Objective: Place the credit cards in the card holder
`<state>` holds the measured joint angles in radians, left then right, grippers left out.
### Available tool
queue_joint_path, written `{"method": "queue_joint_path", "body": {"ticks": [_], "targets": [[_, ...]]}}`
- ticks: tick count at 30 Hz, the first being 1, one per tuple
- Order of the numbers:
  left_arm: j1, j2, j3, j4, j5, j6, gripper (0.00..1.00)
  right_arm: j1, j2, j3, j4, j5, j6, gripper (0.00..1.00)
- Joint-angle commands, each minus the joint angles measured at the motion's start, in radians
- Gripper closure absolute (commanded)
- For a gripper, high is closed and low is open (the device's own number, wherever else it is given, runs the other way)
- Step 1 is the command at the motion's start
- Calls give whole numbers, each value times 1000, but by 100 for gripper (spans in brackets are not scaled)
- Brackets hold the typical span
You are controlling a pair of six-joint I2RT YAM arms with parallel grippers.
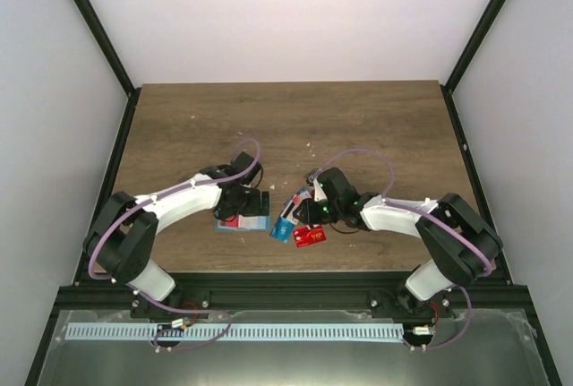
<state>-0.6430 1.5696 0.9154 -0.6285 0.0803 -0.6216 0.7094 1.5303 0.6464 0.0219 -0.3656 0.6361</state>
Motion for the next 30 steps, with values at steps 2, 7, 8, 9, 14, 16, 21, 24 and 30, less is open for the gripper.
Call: {"method": "queue_joint_path", "body": {"ticks": [2,7,8,9,14,16,21,24,30], "targets": [[3,-59,59,-148,-97,74,0,-5,-39,44,-27,25,-24,73],[4,-103,51,-144,-56,103,0,-7,-45,41,-28,9,-25,73],[6,-108,43,-135,-63,102,0,-7,-46,37,-21,4,-23,73],[6,-107,35,-128,-66,96,2,-7,-44,34,-7,-8,-20,73],[7,-91,-19,-82,-108,72,34,-3,-3,33,73,-93,8,75],[14,-94,-46,-46,-94,68,36,1,19,39,101,-116,19,76],[26,-72,-73,1,-72,73,40,17,89,77,136,-149,31,77],[42,-62,-91,33,-40,79,43,21,125,99,150,-161,35,79],[71,-46,-124,95,23,94,49,33,178,138,163,-174,43,81]]}}
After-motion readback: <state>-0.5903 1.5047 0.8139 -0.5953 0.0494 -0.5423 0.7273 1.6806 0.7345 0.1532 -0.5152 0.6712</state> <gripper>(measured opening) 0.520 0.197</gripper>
